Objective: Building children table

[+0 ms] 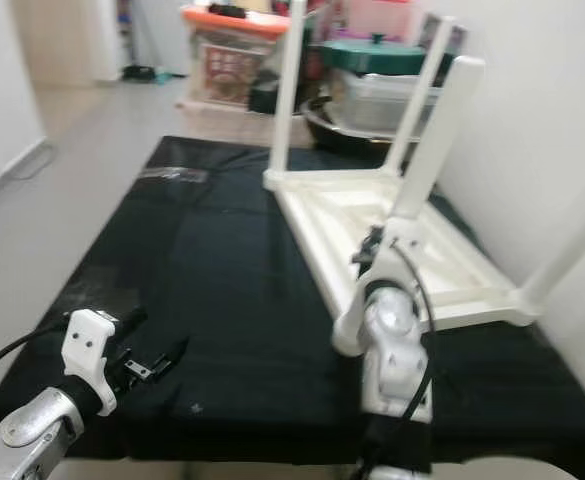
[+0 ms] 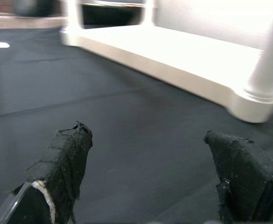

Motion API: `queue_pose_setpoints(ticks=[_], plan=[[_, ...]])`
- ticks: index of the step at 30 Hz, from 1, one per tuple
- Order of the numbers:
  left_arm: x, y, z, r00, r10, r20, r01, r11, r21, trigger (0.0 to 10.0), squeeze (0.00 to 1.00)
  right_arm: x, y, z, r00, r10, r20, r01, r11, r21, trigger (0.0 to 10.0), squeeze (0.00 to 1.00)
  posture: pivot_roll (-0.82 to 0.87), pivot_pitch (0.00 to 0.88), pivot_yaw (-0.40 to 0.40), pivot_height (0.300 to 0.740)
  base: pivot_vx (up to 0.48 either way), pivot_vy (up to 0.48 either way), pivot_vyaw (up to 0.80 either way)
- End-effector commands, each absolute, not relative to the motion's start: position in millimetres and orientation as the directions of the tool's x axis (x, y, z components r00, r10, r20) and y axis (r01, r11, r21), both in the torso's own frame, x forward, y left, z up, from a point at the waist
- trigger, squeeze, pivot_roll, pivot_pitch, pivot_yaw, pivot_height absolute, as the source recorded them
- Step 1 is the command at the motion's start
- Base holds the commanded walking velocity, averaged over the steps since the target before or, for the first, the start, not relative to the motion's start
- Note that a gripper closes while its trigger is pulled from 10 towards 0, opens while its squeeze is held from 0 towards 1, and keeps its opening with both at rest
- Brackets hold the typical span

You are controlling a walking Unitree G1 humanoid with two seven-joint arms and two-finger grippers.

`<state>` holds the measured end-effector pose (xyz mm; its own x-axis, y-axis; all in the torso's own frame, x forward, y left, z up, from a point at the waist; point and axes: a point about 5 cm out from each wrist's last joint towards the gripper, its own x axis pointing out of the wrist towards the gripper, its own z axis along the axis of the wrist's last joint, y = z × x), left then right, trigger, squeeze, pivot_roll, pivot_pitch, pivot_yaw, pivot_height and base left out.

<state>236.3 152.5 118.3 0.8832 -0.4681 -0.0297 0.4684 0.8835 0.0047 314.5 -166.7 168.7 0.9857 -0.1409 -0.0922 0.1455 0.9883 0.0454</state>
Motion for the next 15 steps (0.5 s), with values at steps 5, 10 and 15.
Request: queue_pose_setpoints(ticks=[5, 10, 15], plan=[[236.9, 150.9, 121.9, 0.877, -0.48, -0.022, 0.48, 0.877, -0.003, 10.0, 0.0, 319.1, -151.7, 163.2, 0.986, 0.083, -0.146, -0.069, 0.993, 0.101, 10.0, 1.0, 0.08, 0.0, -0.112, 0.74, 0.0, 0.0, 0.0], [238.4, 153.2, 120.2, 0.878, -0.477, -0.025, 0.477, 0.879, -0.002, 10.0, 0.0, 329.5, -147.6, 197.2, 0.922, 0.388, -0.013, -0.384, 0.917, 0.103, 10.0, 0.0, 0.08, 0.0, -0.112, 0.74, 0.0, 0.0, 0.0], [240.5, 149.7, 122.3, 0.874, -0.486, -0.014, 0.486, 0.874, -0.003, 10.0, 0.0, 328.3, -140.4, 215.0, 0.748, 0.661, 0.057, -0.663, 0.747, 0.04, 10.0, 0.0, 0.09, 0.0, -0.118, 0.74, 0.0, 0.0, 0.0]])
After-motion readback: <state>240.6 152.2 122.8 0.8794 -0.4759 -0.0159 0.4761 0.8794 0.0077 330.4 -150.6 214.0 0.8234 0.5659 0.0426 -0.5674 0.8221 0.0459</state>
